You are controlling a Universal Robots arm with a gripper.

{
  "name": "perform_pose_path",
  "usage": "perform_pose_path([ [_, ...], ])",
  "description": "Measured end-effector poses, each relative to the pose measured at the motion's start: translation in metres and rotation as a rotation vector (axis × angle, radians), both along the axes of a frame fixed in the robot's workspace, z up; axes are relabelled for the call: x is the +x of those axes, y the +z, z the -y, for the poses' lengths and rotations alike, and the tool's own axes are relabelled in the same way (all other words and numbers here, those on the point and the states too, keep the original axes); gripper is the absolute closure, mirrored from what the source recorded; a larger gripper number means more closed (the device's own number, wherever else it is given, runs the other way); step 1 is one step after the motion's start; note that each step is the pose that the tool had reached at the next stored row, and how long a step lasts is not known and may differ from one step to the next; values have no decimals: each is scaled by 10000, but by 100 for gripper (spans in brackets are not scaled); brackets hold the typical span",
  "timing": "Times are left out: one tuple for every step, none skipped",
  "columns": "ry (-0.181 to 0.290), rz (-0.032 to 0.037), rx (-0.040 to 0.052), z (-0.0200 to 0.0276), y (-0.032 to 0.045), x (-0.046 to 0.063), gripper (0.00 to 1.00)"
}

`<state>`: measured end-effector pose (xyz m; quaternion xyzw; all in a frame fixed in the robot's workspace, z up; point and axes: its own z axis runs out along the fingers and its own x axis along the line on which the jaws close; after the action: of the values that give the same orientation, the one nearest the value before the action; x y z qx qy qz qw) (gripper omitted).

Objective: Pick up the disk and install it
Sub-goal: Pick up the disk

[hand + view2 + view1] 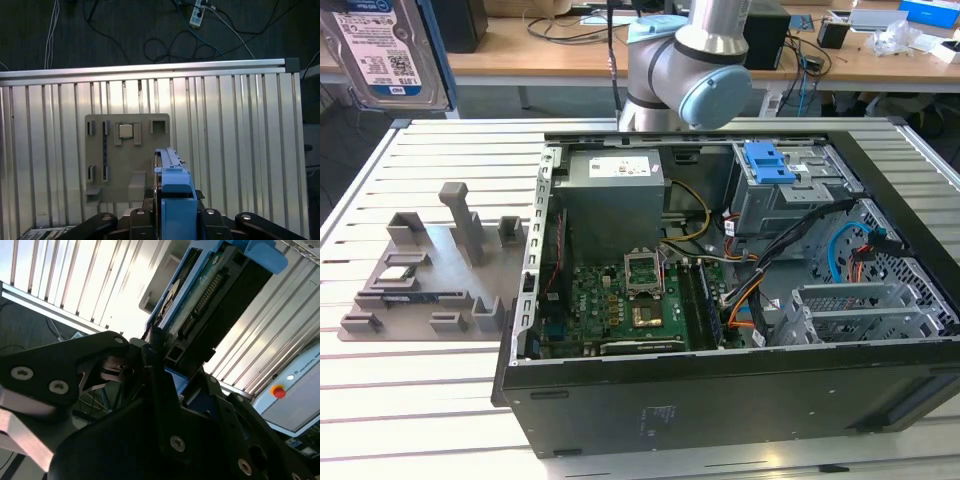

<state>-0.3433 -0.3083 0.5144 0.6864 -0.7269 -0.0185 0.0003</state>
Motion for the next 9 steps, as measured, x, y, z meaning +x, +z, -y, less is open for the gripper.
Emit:
perform_pose_path([
  [1, 1, 0, 0, -1, 37, 63],
  [1, 0, 1, 0, -1, 69, 63],
  [2, -1, 0, 1, 0, 109, 63],
  [2, -3, 0, 0, 0, 144, 63],
  [1, -3, 0, 0, 0, 180, 63],
  [1, -3, 0, 0, -1, 219, 63],
  [1, -4, 0, -1, -1, 261, 63],
  [0, -4, 0, -1, -1, 299, 63],
  [1, -7, 0, -1, 0, 358, 63],
])
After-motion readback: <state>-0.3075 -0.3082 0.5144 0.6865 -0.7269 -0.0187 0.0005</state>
